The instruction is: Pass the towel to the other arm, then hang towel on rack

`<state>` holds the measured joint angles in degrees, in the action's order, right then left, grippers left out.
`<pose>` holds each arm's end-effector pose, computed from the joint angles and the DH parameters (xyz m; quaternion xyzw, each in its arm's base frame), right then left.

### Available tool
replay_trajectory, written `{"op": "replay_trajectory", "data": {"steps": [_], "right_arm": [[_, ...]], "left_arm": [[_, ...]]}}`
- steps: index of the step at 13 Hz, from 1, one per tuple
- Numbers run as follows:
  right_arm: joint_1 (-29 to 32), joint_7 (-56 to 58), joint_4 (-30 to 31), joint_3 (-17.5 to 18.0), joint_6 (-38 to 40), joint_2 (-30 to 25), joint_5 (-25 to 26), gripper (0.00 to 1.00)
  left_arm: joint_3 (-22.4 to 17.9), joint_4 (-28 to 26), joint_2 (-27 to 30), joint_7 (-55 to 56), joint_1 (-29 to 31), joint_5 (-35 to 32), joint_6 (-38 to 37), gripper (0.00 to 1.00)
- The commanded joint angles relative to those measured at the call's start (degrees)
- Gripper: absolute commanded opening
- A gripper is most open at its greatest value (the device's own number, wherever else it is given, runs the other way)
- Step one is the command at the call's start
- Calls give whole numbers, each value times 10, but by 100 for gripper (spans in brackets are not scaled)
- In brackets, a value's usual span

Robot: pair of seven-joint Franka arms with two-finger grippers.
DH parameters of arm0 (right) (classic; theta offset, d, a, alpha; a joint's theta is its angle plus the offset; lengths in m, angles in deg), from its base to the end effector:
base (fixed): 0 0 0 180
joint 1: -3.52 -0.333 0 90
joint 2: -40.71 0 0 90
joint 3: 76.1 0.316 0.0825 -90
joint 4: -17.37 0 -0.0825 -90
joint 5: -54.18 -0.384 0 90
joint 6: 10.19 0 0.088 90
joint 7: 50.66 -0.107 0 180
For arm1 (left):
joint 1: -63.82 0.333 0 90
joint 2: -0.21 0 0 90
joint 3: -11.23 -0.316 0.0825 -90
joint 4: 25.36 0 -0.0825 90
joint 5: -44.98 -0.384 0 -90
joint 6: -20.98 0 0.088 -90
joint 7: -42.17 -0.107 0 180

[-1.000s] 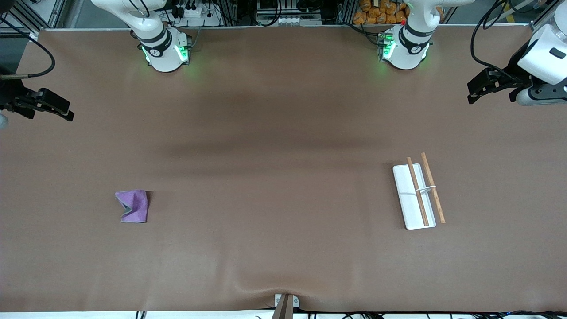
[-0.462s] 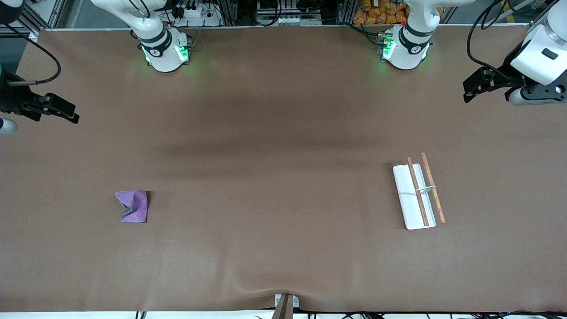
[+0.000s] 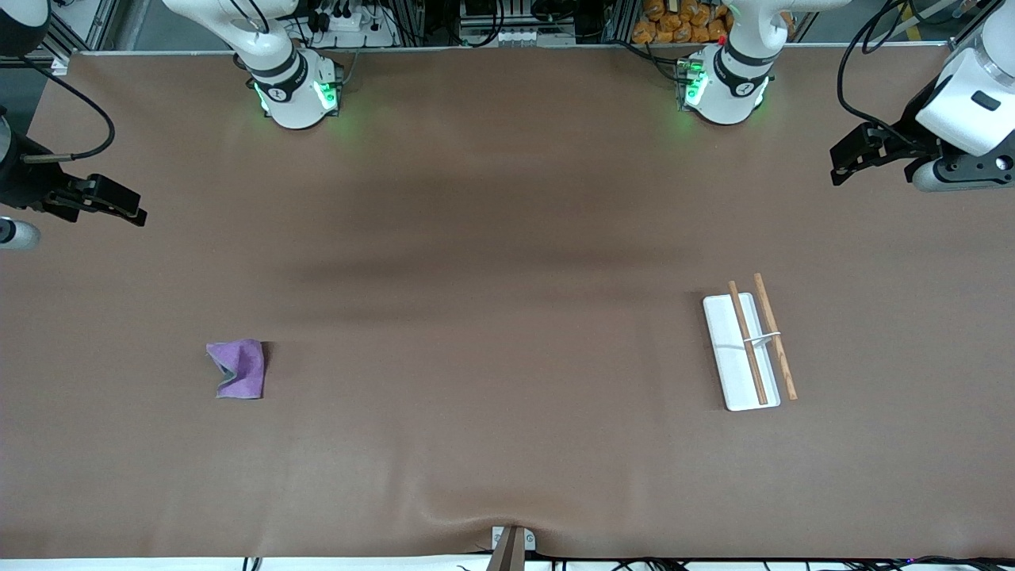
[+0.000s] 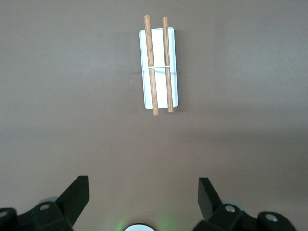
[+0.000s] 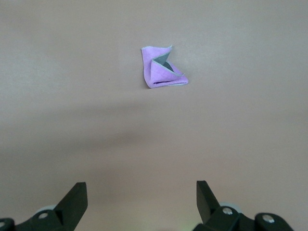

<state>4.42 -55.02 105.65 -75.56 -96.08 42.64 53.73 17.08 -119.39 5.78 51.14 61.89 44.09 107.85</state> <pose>0.5571 -0.0027 0.6138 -0.9984 0.0410 0.0378 0.0028 0.5133 -0.0712 0.6387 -0.9998 -0.0110 0.0121 0.0146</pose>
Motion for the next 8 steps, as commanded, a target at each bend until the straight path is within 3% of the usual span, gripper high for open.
{"op": "replay_trajectory", "data": {"steps": [1,8], "right_arm": [[6,0,-6,-5,-8,31,4,100],[46,9,-27,-5,-191,200,23,100]], "left_arm": [[0,0,1,-12,4,1,8,100],[0,-2,-4,-11,3,0,15,100]]}}
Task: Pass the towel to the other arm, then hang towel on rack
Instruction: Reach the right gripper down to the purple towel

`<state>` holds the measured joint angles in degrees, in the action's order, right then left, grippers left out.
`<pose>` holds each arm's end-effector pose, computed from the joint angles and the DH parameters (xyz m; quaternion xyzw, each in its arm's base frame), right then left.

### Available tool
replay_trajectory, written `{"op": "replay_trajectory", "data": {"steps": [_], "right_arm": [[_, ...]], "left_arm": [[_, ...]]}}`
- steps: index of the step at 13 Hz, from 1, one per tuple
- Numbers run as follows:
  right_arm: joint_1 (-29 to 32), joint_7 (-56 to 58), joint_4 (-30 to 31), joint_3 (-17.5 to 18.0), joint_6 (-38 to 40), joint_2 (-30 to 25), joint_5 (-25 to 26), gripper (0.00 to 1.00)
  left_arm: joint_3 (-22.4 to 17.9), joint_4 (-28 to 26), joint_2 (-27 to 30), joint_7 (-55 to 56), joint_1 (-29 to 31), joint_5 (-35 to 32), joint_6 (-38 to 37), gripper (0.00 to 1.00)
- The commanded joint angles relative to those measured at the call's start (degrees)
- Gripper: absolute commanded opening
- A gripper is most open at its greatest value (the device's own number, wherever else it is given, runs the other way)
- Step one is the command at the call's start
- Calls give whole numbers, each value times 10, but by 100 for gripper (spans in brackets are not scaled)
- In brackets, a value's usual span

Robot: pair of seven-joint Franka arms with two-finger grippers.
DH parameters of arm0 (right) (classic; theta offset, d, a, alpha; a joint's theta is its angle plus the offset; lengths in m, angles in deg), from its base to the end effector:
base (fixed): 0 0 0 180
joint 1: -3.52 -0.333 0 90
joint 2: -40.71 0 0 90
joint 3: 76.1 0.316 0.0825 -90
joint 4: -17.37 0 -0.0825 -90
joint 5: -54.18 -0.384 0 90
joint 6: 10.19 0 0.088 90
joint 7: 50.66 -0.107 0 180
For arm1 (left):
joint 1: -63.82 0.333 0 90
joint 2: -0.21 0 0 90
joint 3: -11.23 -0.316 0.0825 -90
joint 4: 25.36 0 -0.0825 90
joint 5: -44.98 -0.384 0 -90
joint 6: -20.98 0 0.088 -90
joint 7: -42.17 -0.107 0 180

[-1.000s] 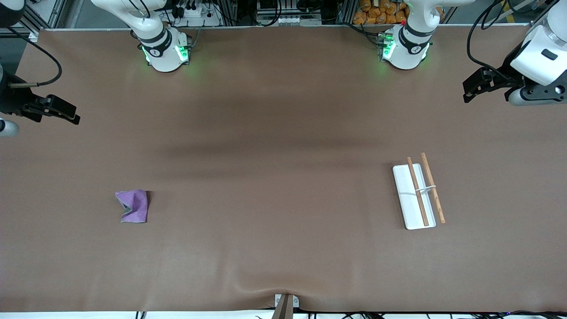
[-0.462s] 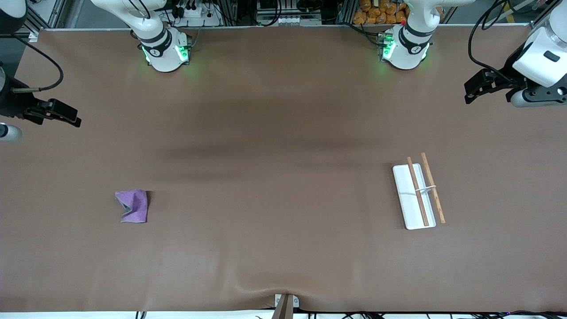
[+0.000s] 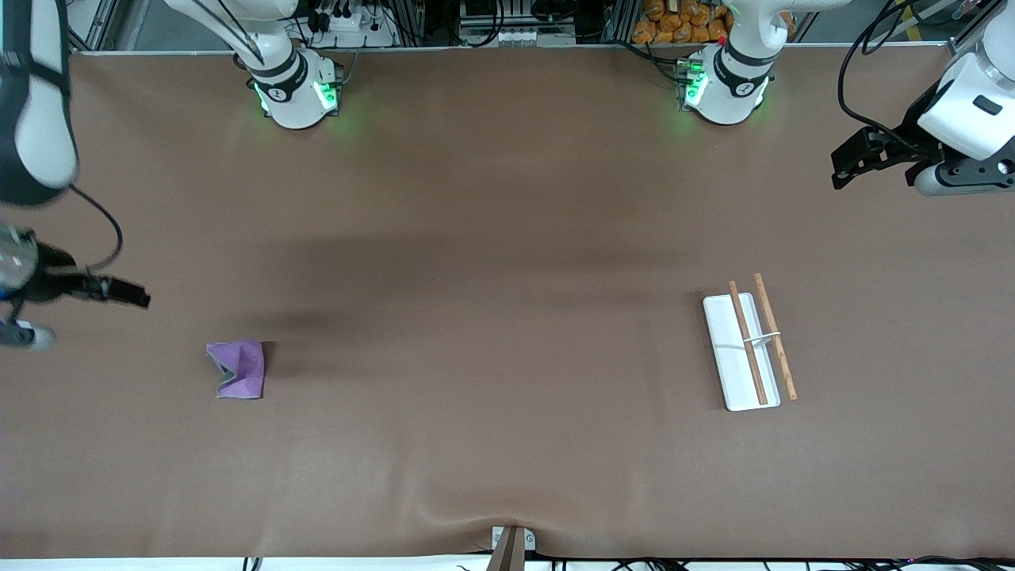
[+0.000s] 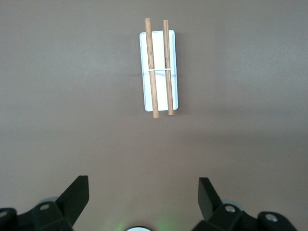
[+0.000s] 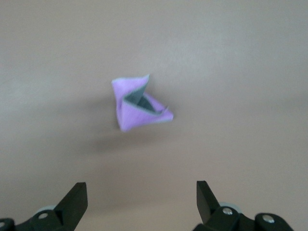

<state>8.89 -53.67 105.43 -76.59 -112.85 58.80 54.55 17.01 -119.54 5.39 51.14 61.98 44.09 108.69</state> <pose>0.6463 -0.0662 0.4680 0.9966 -0.0763 -0.0305 0.0037 0.5171 -0.0700 0.6352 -0.9998 -0.0123 0.0096 0.0138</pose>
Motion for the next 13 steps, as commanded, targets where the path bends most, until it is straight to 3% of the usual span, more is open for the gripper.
{"op": "replay_trajectory", "data": {"steps": [1,5,10,13], "right_arm": [[2,-10,-25,5,-42,57,14,100],[13,-79,-22,5,-87,124,5,100],[10,-218,-2,6,-98,165,2,100],[13,-220,39,6,-153,165,-61,100]], "left_arm": [[0,0,0,-11,3,1,7,100],[1,-1,0,-12,2,1,6,100],[1,-2,0,-11,3,1,6,100],[1,-2,1,-12,3,1,4,100]]}}
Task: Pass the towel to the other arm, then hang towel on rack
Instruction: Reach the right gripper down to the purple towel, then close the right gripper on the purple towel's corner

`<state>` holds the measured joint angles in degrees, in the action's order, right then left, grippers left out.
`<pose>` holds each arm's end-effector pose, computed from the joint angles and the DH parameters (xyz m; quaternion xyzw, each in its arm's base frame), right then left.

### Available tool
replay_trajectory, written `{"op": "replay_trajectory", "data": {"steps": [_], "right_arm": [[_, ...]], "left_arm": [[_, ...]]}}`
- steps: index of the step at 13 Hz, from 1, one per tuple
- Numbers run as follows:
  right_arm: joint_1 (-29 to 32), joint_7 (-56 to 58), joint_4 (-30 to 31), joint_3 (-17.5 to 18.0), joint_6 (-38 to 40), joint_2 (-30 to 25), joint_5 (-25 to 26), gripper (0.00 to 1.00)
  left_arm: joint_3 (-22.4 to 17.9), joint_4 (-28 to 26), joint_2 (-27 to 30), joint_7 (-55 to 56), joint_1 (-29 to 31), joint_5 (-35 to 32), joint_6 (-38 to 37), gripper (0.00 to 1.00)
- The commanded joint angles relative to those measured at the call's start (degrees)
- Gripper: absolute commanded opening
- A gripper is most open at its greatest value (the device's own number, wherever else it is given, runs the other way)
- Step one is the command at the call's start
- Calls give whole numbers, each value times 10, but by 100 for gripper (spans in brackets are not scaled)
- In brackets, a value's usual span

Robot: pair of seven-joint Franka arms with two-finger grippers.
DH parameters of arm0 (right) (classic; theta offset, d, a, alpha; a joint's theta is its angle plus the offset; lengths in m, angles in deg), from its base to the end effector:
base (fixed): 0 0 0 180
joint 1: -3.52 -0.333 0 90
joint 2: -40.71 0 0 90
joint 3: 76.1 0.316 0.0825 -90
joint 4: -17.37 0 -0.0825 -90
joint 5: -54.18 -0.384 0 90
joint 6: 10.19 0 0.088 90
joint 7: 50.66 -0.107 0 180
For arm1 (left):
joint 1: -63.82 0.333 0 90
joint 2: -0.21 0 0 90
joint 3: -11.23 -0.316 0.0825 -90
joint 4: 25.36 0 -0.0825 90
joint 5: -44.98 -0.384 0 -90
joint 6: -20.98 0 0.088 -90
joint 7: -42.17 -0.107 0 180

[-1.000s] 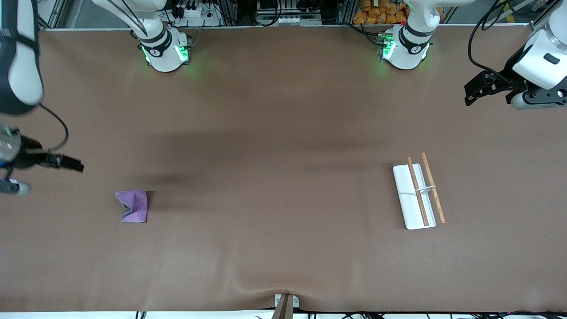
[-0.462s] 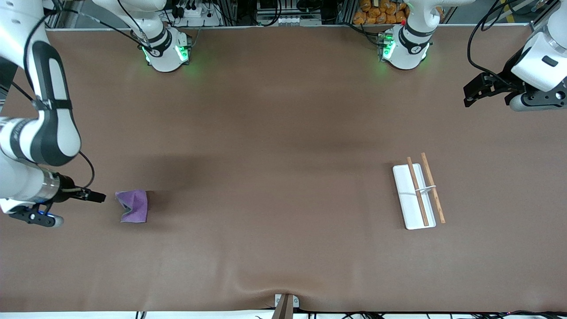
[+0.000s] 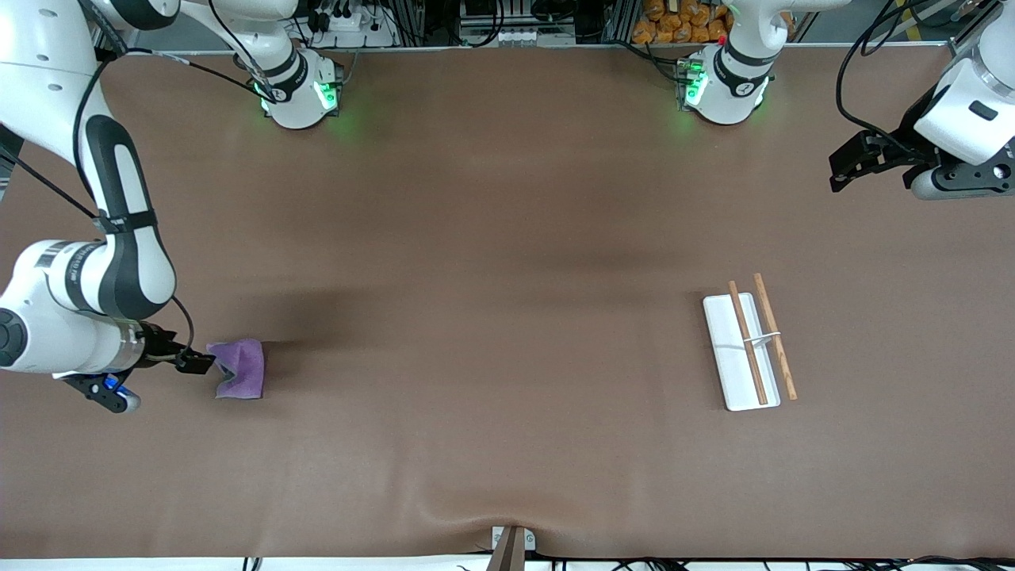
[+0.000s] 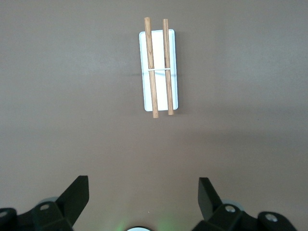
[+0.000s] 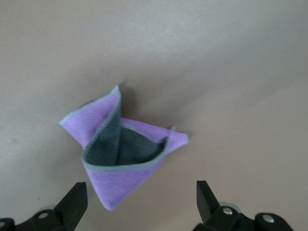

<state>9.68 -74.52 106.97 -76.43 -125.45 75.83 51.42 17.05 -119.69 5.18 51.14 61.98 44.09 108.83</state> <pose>0.6772 -0.0736 0.2732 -0.9586 0.2721 0.0844 0.0065 0.5184 -0.0704 0.6322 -0.9998 -0.0119 0.0115 0.0140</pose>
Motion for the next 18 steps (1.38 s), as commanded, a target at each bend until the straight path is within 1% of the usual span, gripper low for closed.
{"op": "replay_trajectory", "data": {"steps": [1,4,11,12,13,14,15,18], "right_arm": [[2,-13,27,4,-31,-2,-31,100],[0,-12,29,5,-37,12,-54,100],[-4,-6,33,6,-52,28,-54,100],[-3,-6,33,6,-52,28,-55,76],[-2,-5,34,6,-52,28,-55,42],[-3,-5,40,7,-52,28,-55,18],[-3,-7,40,7,-52,28,-55,1],[-3,-11,37,7,-51,23,-55,0]], "left_arm": [[1,-2,3,-12,3,1,3,100],[1,-2,2,-12,3,1,3,100],[1,-1,2,-12,3,1,4,100],[1,-1,2,-12,3,0,4,100],[1,-1,2,-12,3,1,4,100],[1,-1,2,-12,3,1,4,100],[1,-1,2,-12,3,1,4,100],[1,0,2,-12,4,1,5,100]]}}
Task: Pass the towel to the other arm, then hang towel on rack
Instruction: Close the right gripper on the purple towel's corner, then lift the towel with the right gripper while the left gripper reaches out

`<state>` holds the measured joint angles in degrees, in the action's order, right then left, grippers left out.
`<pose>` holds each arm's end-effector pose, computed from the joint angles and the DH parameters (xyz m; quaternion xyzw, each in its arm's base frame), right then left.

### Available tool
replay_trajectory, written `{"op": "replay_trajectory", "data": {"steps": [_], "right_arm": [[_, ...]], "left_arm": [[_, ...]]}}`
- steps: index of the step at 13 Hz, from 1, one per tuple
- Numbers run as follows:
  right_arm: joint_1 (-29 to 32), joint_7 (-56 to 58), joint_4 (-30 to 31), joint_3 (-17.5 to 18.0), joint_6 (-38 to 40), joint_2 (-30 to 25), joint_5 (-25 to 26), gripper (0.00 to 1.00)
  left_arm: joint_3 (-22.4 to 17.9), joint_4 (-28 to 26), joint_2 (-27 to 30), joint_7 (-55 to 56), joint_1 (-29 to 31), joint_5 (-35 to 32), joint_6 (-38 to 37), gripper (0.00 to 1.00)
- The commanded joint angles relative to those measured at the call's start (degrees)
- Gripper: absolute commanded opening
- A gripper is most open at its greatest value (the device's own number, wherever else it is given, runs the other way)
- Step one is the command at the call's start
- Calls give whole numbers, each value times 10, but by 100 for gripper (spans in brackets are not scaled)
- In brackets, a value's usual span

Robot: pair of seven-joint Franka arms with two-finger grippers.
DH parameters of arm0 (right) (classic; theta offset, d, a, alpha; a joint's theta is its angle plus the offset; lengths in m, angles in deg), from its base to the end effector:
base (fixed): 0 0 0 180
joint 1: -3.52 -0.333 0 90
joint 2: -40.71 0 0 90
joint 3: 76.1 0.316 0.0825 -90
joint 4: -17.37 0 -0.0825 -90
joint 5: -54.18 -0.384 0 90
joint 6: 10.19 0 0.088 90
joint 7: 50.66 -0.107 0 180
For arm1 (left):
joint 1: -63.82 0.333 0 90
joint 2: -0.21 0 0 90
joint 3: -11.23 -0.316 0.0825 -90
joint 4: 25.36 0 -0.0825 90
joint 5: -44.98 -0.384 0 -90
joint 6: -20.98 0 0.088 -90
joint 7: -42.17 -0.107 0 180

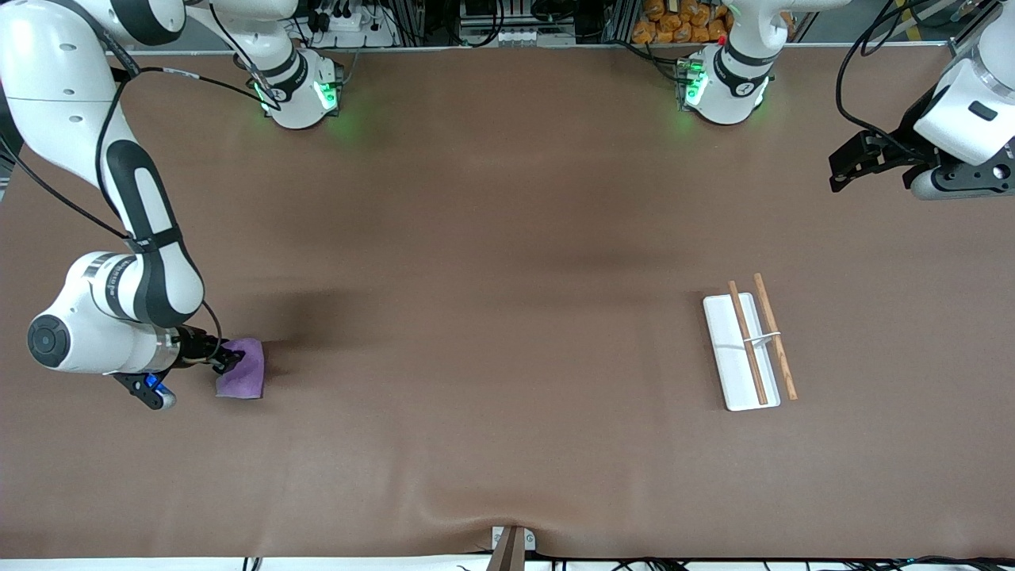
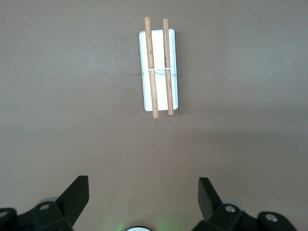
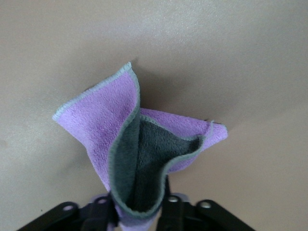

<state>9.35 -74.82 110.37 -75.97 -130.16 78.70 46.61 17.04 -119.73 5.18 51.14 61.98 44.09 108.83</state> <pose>0.6670 -0.0603 0.2201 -0.9497 0.2931 0.1033 0.0384 0.5184 -0.0703 0.6319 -0.9998 -0.0120 0.0118 0.0140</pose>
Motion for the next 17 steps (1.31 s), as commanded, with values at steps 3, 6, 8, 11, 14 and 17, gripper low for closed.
{"op": "replay_trajectory", "data": {"steps": [3,6,8,11,14,17], "right_arm": [[0,-8,-7,2,5,-35,-7,0],[-2,-2,-40,4,45,-74,-6,0],[-6,2,-61,6,80,-96,-6,0],[-6,0,-77,55,97,-128,-7,0],[-12,-26,-135,116,148,-128,-7,0],[-70,-52,-162,147,170,-125,-6,0]], "left_arm": [[0,2,1,-12,4,0,6,100],[0,2,-1,-12,4,0,7,100],[0,2,-1,-12,4,0,7,100],[-1,2,-1,-12,4,0,8,100],[-1,2,-1,-12,4,1,8,100],[-1,3,-7,-11,3,1,14,100]]}}
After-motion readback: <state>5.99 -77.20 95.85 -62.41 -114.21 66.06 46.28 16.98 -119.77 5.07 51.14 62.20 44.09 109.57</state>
